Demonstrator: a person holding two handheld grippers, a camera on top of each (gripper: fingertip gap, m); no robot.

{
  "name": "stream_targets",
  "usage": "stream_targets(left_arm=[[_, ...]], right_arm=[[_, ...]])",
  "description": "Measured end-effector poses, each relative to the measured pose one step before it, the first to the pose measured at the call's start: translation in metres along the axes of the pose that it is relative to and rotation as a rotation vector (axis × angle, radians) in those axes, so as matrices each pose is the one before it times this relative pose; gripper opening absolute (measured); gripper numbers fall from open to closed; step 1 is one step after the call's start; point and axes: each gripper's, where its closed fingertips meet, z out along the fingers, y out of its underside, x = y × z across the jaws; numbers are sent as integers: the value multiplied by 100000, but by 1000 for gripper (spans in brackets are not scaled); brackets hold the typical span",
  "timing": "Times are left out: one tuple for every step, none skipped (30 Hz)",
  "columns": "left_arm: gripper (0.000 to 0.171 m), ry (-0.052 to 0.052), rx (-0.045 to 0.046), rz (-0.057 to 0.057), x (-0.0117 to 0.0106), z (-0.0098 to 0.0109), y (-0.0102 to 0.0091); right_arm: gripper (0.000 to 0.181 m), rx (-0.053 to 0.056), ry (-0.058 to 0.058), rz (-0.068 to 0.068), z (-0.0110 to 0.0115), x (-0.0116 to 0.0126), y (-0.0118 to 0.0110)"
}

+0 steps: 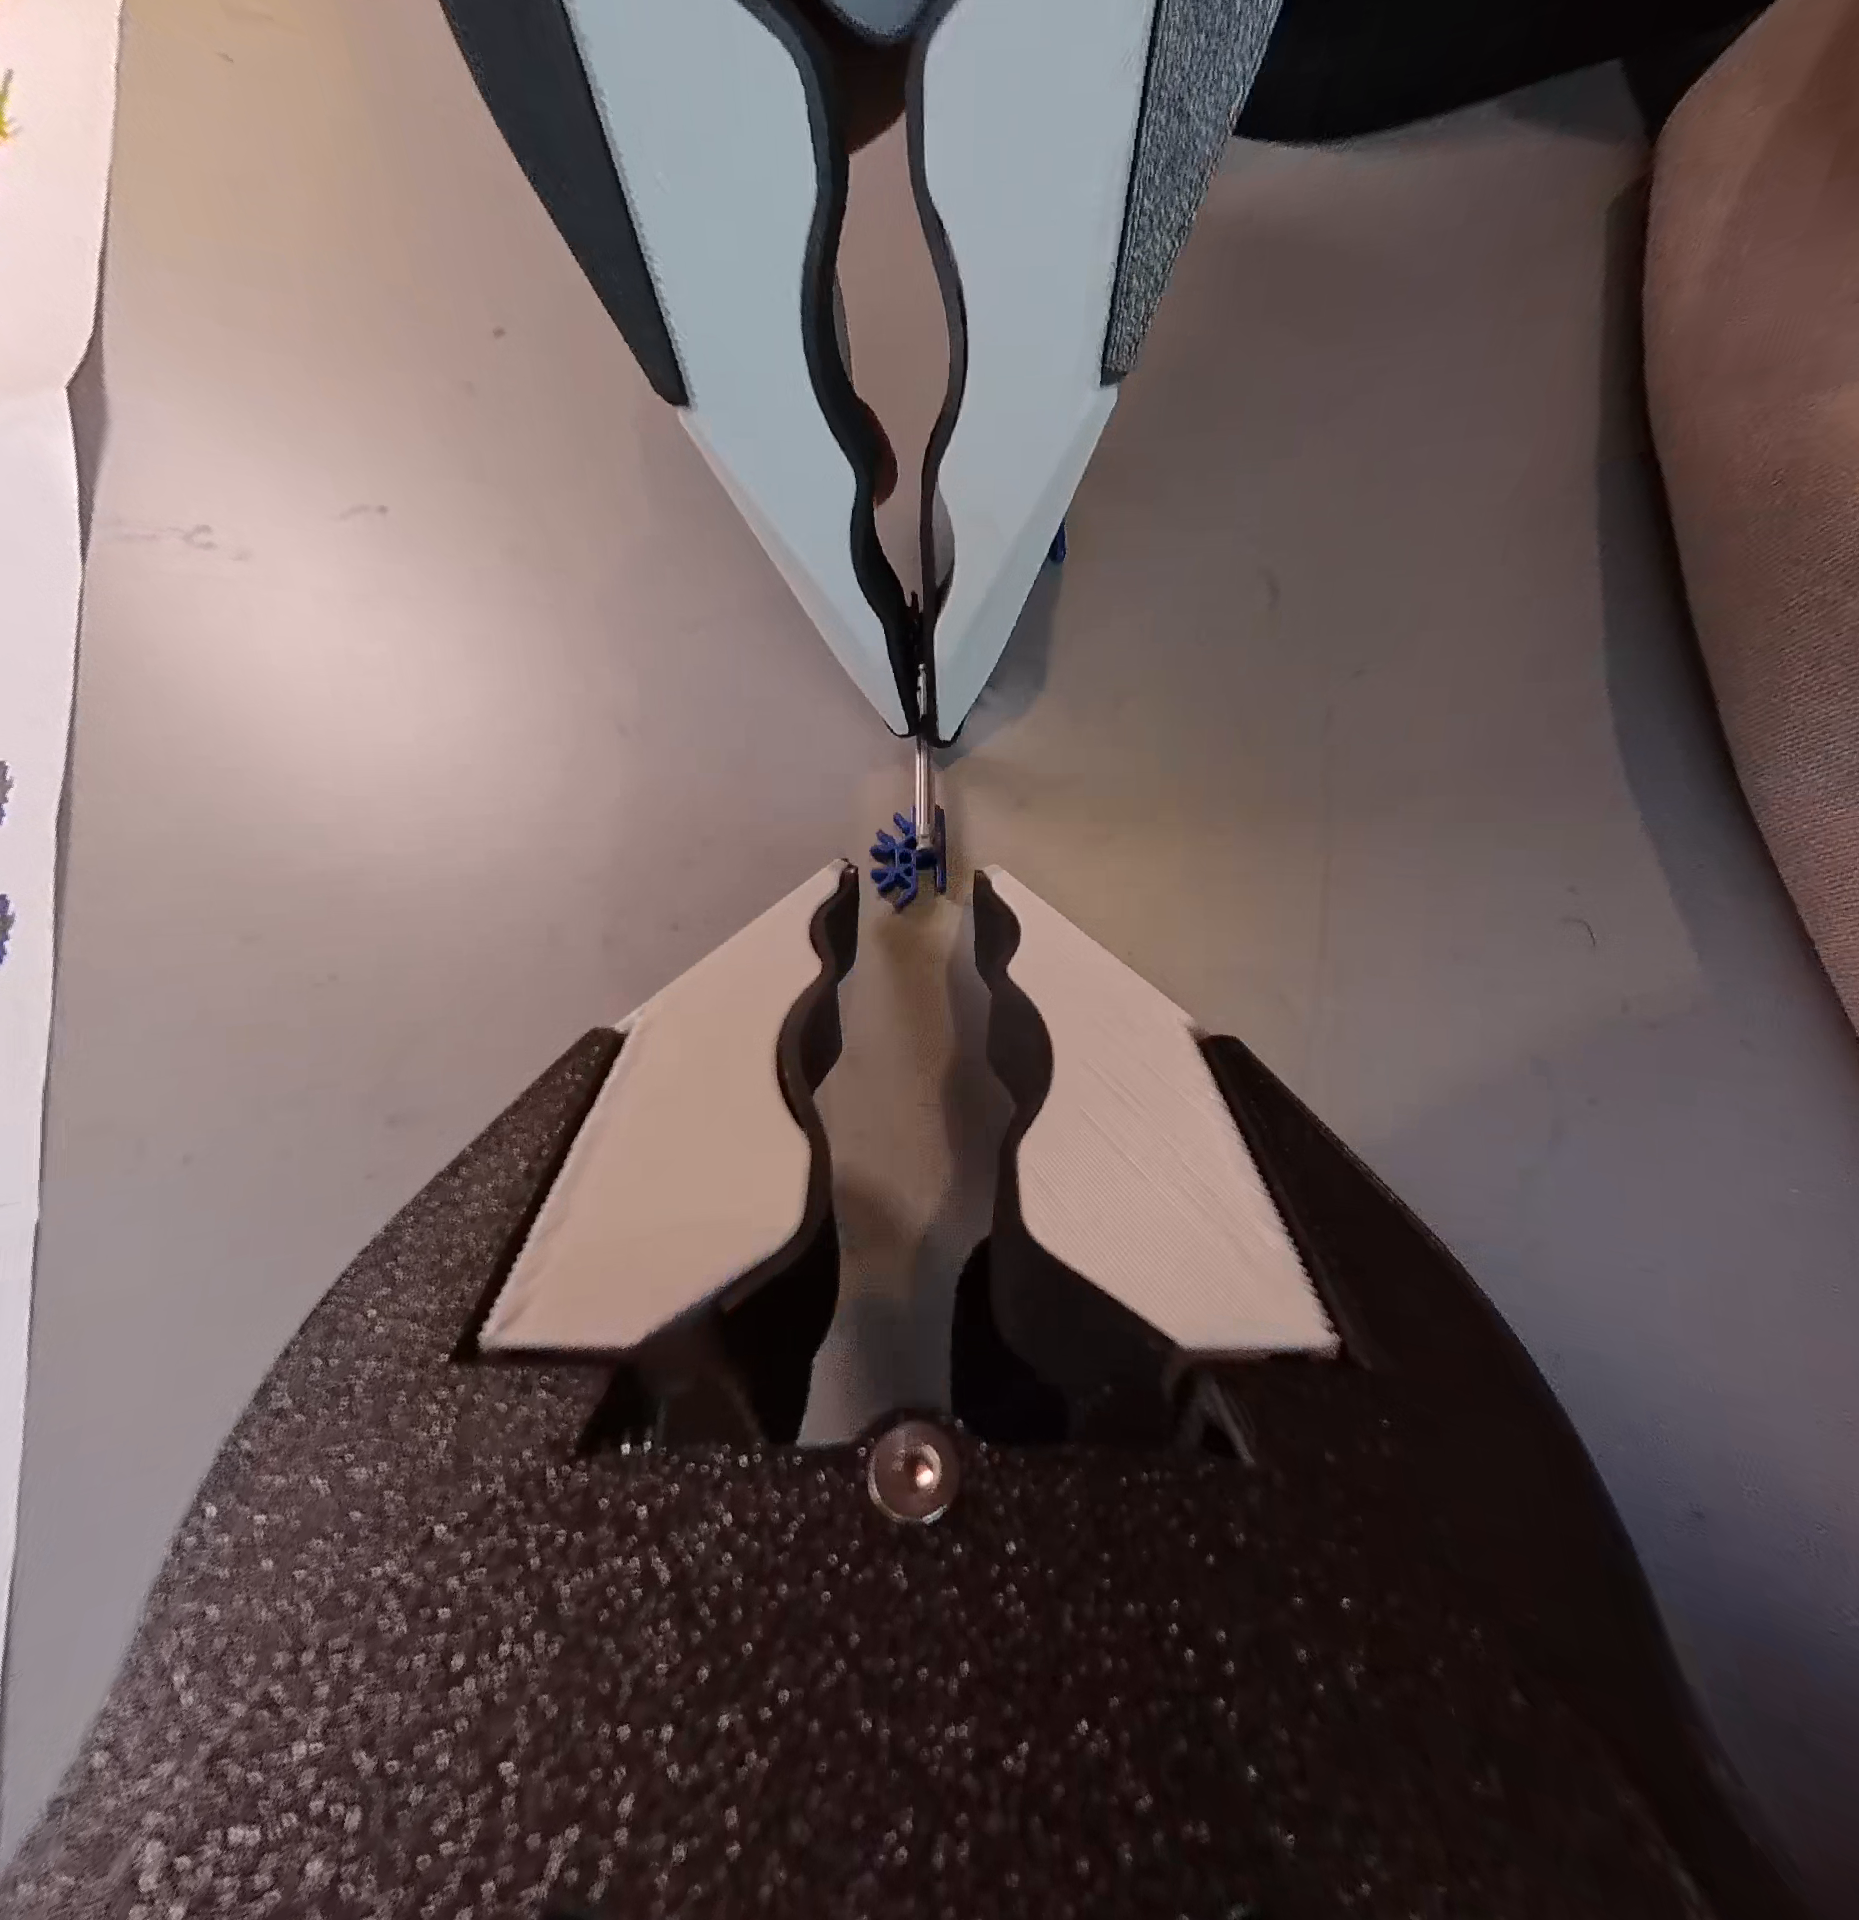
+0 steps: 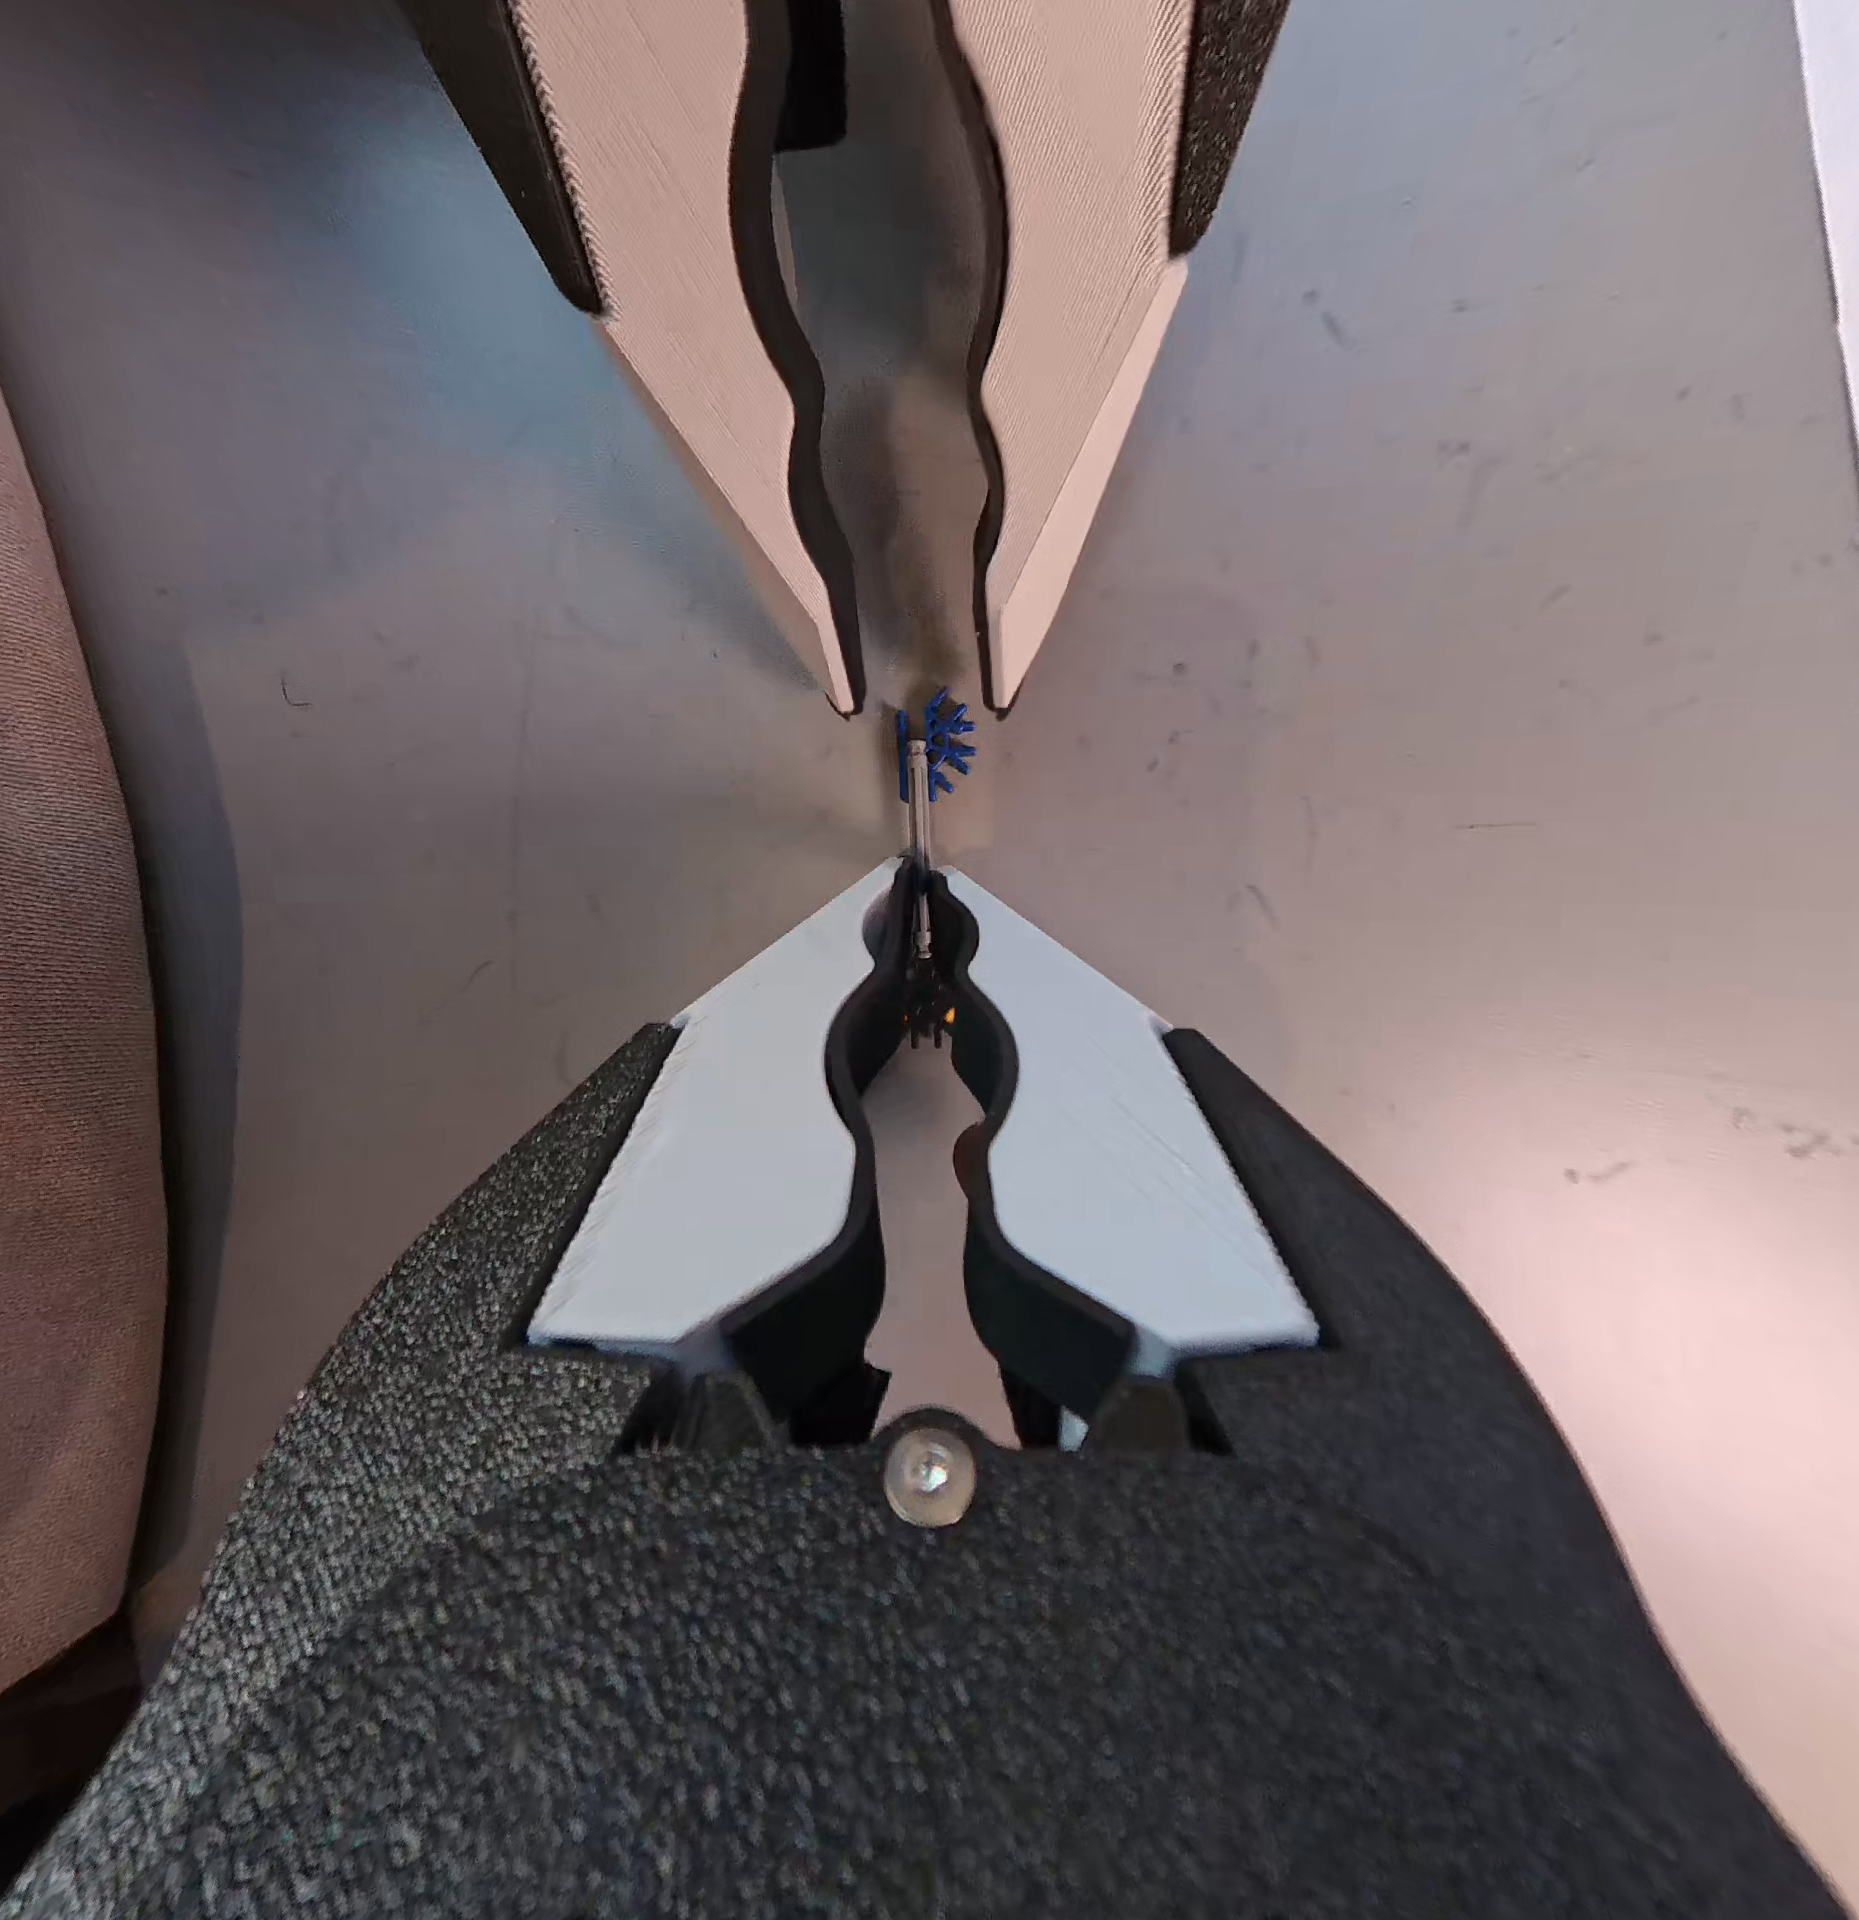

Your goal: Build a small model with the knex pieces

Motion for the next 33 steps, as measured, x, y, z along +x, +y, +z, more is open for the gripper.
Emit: stream_targets(left_arm=[[22, -159, -1334, 388, 52, 234, 243], [22, -231, -567, -38, 22, 245, 93], [19, 370, 64, -561, 87, 191, -24], [16, -326, 27, -574, -52, 91, -20], [15, -316, -152, -268, -63, 21, 5], [14, 305, -108, 75, 65, -10, 3], [13, 122, -246, 325, 59, 4, 12], [11, 46, -280, 319, 59, 13, 4], [10, 103, -259, 208, 56, -1, 3], [10, 67, -172, 69, 34, 8, 3], [10, -13, -102, 14, 21, 7, -1], [10, -103, -64, 103, 0, -13, 3], [10, -90, -51, -104, -14, -7, -3], [11, -61, -35, -366, -24, -16, 6], [13, -109, -14, -342, -29, -31, 6], [17, -276, 36, -454, -68, -40, -16], [20, -84, 262, -692, -27, -35, -109], [21, 338, 718, -878, 55, -19, -214], [21, 466, 948, -1068, 117, 17, -268], [21, 471, 448, -929, 135, 96, -196], [21, -370, -686, -234, 45, 174, 8], [21, -1614, -1806, 780, -127, 224, 213], [18, -991, -106, 838, -32, 116, -14], [16, 134, 1052, 49, 61, 16, -177], [16, 334, 323, -369, 20, 38, -45], [15, 472, 291, -321, -2, 1, 8], [16, 631, 367, -204, 2, -39, 27], [16, 475, 409, -169, -28, -36, 34], [15, 279, 368, -95, -55, -41, 26], [15, 280, 251, 111, -28, -43, 36], [15, 258, 173, 415, -5, -35, 35], [15, 290, 190, 631, 12, -30, 28], [15, 562, 228, 786, 66, -46, 26]], right_arm=[[1, -380, -74, -133, -20, -5, 41], [1, -284, -5, -266, -56, 3, 24], [1, -422, 172, -100, -47, 21, 69], [1, -349, -247, 138, -32, -27, 81], [1, -169, -242, 201, -32, -36, 59], [1, -126, -8, 306, -27, -7, 70], [0, -203, -55, 359, -47, 0, 84], [0, -122, 22, 339, -50, 12, 67], [0, -94, 2, 315, -54, 15, 75], [0, -39, 69, 324, -38, 29, 64], [0, -6, 242, 224, -39, 42, 47], [0, -44, 320, -82, -36, 58, 45], [0, -7, 226, -115, -63, 67, 49], [0, 218, -143, -76, -80, 16, 15], [0, 108, -404, -50, -79, -22, 35], [0, -144, -295, -438, -65, -9, 57], [0, -232, 82, -801, -41, 12, 62], [0, -379, -245, -790, -26, -50, 60], [0, -591, 41, -617, 6, -19, 64], [0, -724, 330, -672, 25, 54, 88], [0, -865, -30, -756, 37, -8, 132], [0, -682, -61, -839, 41, -7, 101], [0, -616, -145, -756, 46, -24, 91], [0, -482, -182, -567, 39, -29, 59], [0, 6, -313, -632, 27, -59, -29], [0, -191, -100, -665, 5, -26, -6], [0, -5, -10, -653, 0, -15, -41], [0, 150, -255, -472, -1, -54, -63], [0, 260, -428, -513, -7, -95, -72], [0, 53, -355, -651, -22, -88, -41], [0, 398, -124, -790, -55, -56, -85], [0, 705, -180, -663, -94, -61, -122], [0, 779, -6, -311, -100, -3, -136]])
